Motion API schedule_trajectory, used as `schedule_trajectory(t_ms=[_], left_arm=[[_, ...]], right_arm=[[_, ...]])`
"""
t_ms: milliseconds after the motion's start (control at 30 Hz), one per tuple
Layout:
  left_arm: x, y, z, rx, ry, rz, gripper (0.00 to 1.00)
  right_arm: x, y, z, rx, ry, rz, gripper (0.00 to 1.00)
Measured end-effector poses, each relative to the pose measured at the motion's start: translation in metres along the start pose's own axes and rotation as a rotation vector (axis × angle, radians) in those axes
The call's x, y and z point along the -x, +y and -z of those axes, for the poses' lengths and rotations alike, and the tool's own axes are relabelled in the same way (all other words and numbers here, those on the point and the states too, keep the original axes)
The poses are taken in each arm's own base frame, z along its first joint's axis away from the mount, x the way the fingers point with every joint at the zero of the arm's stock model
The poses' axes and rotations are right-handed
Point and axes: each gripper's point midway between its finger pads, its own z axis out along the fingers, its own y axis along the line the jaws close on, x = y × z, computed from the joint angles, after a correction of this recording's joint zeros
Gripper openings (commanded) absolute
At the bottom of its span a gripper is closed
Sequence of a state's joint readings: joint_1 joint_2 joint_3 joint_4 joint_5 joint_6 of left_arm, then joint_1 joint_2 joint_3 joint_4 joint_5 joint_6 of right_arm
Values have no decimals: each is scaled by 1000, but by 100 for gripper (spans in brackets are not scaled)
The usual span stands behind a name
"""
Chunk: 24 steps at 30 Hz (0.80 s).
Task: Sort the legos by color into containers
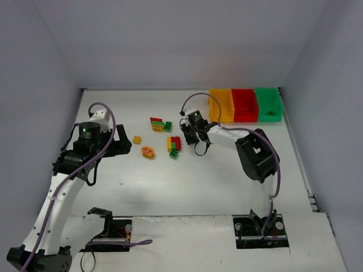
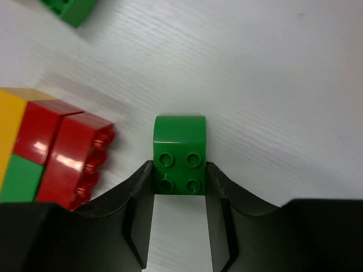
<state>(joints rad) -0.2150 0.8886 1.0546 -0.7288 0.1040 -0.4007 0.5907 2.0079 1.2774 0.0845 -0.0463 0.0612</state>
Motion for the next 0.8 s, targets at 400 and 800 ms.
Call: schedule_trajectory(t_ms=[400, 800], left_arm=[[-2, 1, 1, 3, 8, -4, 87], [-5, 4, -3, 22, 26, -4, 87]], right_arm=[[91, -289, 114, -510, -302, -356, 2], [72, -434, 133, -695, -319, -497, 29]])
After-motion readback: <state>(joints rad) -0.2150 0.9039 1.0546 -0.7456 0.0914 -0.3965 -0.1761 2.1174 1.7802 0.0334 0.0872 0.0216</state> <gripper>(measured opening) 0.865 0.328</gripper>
